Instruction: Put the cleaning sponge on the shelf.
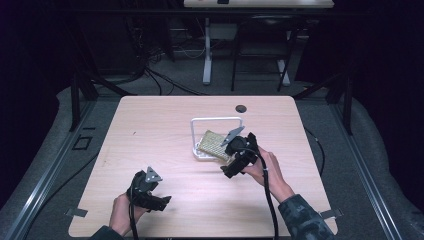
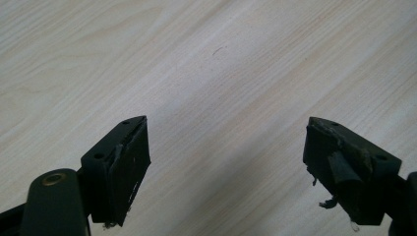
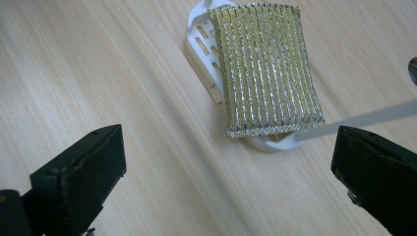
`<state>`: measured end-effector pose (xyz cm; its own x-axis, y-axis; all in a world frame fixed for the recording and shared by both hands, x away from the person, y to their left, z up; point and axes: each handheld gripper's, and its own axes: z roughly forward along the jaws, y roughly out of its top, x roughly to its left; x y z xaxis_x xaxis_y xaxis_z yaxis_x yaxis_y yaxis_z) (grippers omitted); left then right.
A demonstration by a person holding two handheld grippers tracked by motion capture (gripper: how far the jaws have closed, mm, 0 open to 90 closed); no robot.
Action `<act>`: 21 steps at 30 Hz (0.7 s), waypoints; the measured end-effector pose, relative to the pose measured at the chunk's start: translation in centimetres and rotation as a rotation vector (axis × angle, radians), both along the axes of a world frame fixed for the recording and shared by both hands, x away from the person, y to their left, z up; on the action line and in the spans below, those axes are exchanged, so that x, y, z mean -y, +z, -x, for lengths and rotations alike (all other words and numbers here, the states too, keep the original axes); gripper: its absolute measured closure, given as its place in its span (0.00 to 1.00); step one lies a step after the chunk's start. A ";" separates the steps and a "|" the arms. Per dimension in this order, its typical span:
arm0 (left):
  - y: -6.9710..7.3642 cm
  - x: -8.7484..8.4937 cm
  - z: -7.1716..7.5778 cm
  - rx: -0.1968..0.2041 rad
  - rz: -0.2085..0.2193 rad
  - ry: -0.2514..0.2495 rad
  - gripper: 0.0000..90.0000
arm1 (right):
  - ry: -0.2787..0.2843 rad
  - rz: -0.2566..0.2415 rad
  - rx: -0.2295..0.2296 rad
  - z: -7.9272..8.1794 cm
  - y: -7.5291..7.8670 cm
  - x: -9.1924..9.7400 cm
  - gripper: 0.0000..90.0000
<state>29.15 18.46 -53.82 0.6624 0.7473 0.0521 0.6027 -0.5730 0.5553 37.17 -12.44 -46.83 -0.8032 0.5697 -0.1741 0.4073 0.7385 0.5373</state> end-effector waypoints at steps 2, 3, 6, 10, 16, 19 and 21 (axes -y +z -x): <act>0.0 0.0 0.0 0.000 0.000 0.000 0.20 | -0.007 -0.002 0.003 0.3 0.3 0.7 0.00; 0.0 0.0 -0.1 -0.001 -0.002 -0.001 0.20 | -0.012 0.001 0.011 0.5 0.3 1.0 0.00; 0.0 -0.1 -0.1 -0.003 -0.002 -0.001 0.20 | -0.029 0.011 0.014 1.0 0.2 2.0 0.00; 0.0 -0.1 -0.1 0.001 -0.002 0.000 0.19 | -0.052 0.024 0.005 1.6 -0.4 3.3 0.00; 0.1 -0.1 -0.1 0.001 -0.001 -0.006 0.19 | -0.102 0.027 -0.006 2.4 -1.1 5.2 0.00; 0.1 -0.1 -0.2 0.003 0.000 -0.001 0.19 | -0.119 0.004 -0.011 3.0 -1.3 6.2 0.00; 0.1 -0.2 -0.1 0.005 0.000 -0.001 0.19 | -0.134 0.004 -0.014 3.6 -1.4 6.9 0.00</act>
